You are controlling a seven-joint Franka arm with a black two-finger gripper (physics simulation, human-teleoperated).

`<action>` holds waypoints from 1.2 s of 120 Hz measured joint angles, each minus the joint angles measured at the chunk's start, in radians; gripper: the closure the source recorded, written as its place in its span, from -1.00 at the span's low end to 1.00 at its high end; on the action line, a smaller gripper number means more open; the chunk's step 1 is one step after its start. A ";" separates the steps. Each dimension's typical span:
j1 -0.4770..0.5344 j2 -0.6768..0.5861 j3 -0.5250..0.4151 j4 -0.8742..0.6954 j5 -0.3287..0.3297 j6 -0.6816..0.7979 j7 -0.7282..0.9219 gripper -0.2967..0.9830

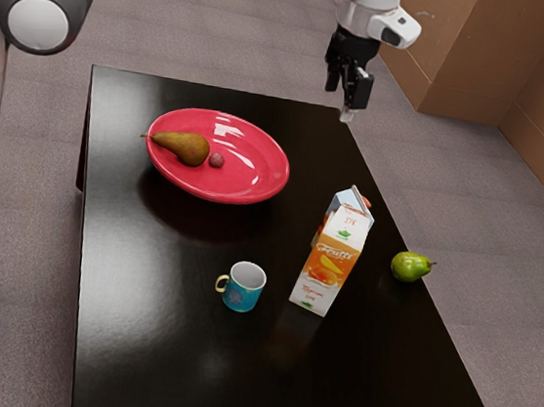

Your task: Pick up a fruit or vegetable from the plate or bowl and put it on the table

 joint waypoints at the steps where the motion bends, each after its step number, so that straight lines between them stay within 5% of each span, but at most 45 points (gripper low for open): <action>1: 0.000 0.001 0.000 0.000 0.000 0.000 0.000 -0.53; 96: 0.009 -0.016 0.004 -0.007 0.004 -0.100 0.144 -0.53; 144: 0.014 -0.285 0.091 -0.456 0.026 -0.051 0.351 -0.53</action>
